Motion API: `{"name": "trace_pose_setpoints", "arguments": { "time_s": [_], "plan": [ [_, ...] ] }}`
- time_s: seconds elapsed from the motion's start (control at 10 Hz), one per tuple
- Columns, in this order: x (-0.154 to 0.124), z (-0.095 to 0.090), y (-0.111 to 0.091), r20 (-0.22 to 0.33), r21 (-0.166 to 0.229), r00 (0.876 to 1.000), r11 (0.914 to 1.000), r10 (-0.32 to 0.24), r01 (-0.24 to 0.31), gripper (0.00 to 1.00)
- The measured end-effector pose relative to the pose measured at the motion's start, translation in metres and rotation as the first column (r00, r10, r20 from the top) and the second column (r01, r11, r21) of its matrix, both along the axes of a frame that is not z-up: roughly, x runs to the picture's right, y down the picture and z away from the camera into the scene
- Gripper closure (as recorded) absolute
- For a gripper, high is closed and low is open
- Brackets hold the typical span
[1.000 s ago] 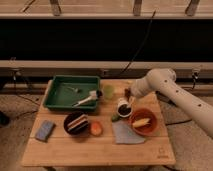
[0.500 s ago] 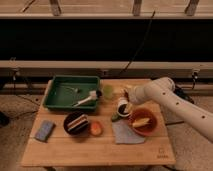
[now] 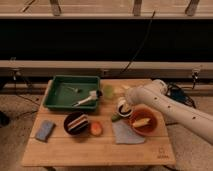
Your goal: Stack cups into tray
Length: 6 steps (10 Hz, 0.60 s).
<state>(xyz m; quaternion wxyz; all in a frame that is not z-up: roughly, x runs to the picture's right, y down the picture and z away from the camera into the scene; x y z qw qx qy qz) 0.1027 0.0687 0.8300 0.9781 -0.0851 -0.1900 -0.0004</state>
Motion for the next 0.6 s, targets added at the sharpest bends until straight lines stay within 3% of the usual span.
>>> {"name": "trace_pose_setpoints", "arguments": {
  "time_s": [0.5,0.6],
  "plan": [
    [0.005,0.020,0.006,-0.037,0.007,0.999,1.0000,-0.004,0.005,0.20],
    [0.006,0.023,0.006,-0.046,0.007,0.999,1.0000,-0.004,0.005,0.24]
  ]
}}
